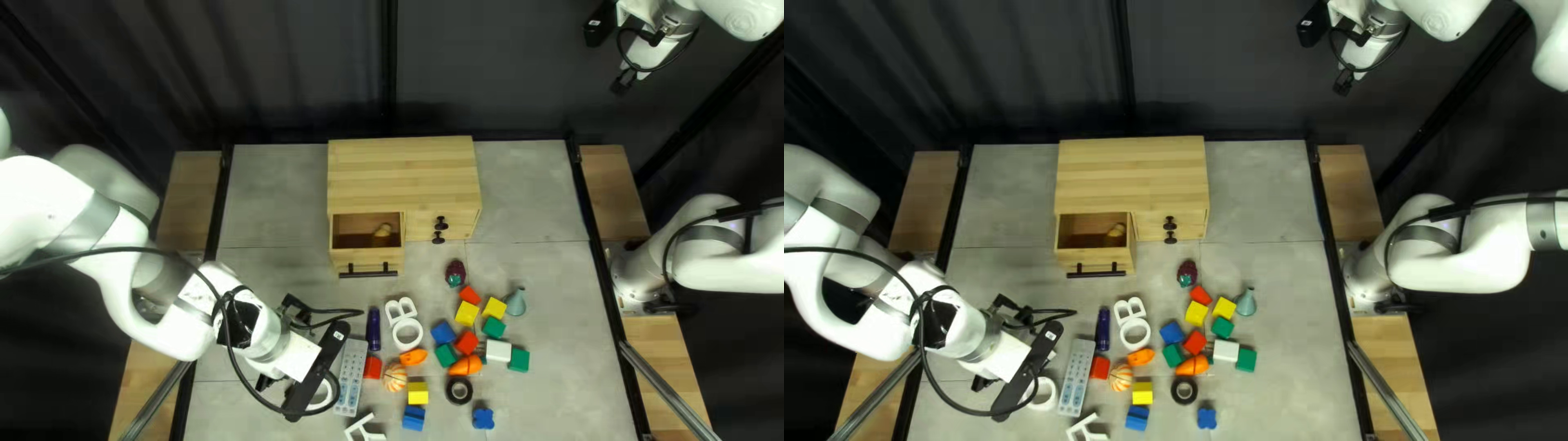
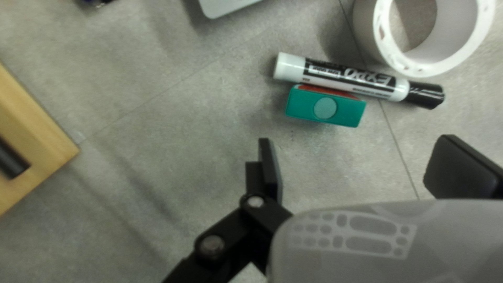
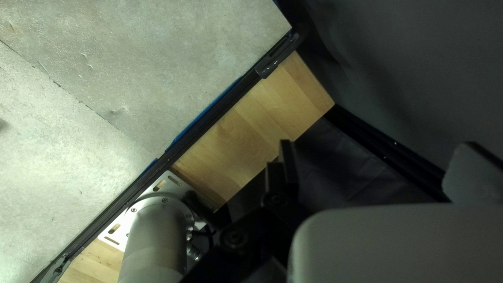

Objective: Open drawers and place objects into drawer and close

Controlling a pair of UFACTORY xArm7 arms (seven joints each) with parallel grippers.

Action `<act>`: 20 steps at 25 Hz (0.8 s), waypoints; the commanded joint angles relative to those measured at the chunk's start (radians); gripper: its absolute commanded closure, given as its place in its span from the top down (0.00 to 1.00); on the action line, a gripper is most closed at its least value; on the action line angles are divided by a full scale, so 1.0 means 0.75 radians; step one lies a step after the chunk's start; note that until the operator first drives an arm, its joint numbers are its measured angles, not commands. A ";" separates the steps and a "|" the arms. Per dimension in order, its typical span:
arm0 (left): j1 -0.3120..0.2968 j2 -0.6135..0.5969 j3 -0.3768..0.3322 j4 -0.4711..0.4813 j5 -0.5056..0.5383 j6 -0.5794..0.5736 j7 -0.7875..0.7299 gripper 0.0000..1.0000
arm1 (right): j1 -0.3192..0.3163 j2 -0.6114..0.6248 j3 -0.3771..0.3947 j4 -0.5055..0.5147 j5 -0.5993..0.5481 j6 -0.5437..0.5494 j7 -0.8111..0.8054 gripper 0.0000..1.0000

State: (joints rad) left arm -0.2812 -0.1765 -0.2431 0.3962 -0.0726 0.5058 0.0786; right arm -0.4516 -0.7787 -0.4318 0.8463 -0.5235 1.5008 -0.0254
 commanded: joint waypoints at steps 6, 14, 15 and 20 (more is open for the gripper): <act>0.004 0.090 0.045 -0.007 -0.046 -0.103 0.148 1.00 | 0.000 0.000 0.000 0.000 0.000 0.000 0.000 1.00; 0.009 0.176 0.065 -0.022 -0.084 -0.216 0.268 1.00 | 0.000 0.000 0.000 0.000 0.000 0.000 0.000 1.00; 0.007 0.184 0.065 -0.026 -0.096 -0.229 0.283 1.00 | 0.000 0.000 0.000 0.000 0.000 0.000 0.000 1.00; -0.005 0.192 0.057 -0.030 -0.118 -0.244 0.313 1.00 | 0.000 0.000 0.000 0.000 0.000 0.000 0.000 1.00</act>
State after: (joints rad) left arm -0.2801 -0.0361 -0.1975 0.3751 -0.1540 0.3280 0.3043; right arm -0.4516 -0.7787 -0.4318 0.8463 -0.5235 1.5008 -0.0254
